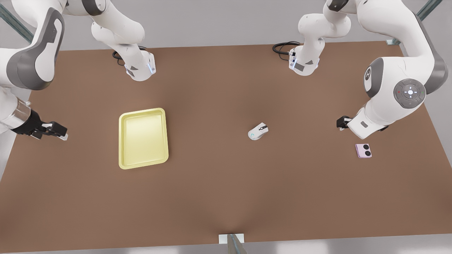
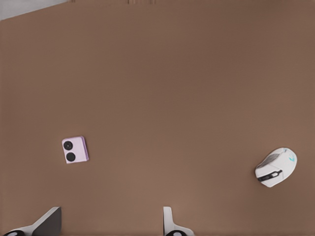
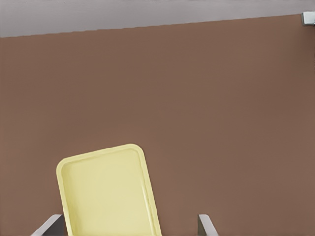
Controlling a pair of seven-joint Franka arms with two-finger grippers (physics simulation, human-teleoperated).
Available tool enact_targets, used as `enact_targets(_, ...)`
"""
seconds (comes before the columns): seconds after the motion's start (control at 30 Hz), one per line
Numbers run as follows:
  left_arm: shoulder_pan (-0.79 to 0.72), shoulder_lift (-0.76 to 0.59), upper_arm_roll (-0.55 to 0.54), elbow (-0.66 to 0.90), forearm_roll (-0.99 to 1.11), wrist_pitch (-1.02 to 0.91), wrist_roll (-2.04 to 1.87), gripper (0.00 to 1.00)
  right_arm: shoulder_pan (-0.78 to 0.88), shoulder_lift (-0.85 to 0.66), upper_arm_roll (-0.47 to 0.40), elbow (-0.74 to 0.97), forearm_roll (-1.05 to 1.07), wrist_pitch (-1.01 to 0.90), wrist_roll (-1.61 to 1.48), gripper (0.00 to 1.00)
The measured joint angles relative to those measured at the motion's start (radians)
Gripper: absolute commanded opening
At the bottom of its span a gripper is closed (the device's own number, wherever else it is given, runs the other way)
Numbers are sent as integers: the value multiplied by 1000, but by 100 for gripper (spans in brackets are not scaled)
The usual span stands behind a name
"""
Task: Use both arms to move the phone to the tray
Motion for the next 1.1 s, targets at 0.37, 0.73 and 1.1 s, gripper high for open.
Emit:
enact_targets(0.37,17,138,160,-196,-15,233,7,100,4,-7,3,0,3,3,0,100)
enact_targets(0.73,110,188,235,-506,-26,701,57,100,48,-32,52,-29,-40,-45,-15,100)
enact_targets(1.1,235,271,234,-570,-202,963,213,100,49,-32,50,-82,-53,-53,-27,100)
